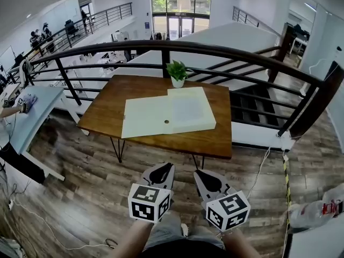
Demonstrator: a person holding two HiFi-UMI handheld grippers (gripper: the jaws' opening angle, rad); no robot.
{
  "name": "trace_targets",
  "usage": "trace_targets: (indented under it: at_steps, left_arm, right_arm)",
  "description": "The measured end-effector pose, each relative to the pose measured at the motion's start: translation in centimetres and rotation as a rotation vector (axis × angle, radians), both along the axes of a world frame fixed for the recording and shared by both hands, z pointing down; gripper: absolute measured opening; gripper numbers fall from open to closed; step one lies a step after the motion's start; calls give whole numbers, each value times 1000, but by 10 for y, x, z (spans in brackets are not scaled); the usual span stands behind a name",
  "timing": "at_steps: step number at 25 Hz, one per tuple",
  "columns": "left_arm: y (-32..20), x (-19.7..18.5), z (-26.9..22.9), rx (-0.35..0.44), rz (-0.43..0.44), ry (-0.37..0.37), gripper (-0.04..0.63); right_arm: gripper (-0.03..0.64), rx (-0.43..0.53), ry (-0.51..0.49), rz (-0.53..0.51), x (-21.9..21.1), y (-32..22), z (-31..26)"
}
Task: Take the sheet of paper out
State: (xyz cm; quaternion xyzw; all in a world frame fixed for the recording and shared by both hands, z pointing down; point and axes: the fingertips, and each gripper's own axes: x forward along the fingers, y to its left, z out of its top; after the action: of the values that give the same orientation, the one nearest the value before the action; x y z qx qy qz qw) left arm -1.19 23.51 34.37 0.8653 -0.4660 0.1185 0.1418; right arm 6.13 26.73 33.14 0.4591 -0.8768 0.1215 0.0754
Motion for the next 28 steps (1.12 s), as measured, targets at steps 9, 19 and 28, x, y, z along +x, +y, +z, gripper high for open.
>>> trace_targets:
  at_steps: [9,19,28]
  left_arm:
    - [-29,10,15,-39,7,7,32]
    - [-129,12,26,-65,42,11,32]
    - [-237,2,28,-103,89,11,32]
  right_arm:
    - [28,-22,-5,21,16,-33,10]
    - [28,-46,-3,60,17,-129,23]
    - [28,-74,11,86,2,-238,23]
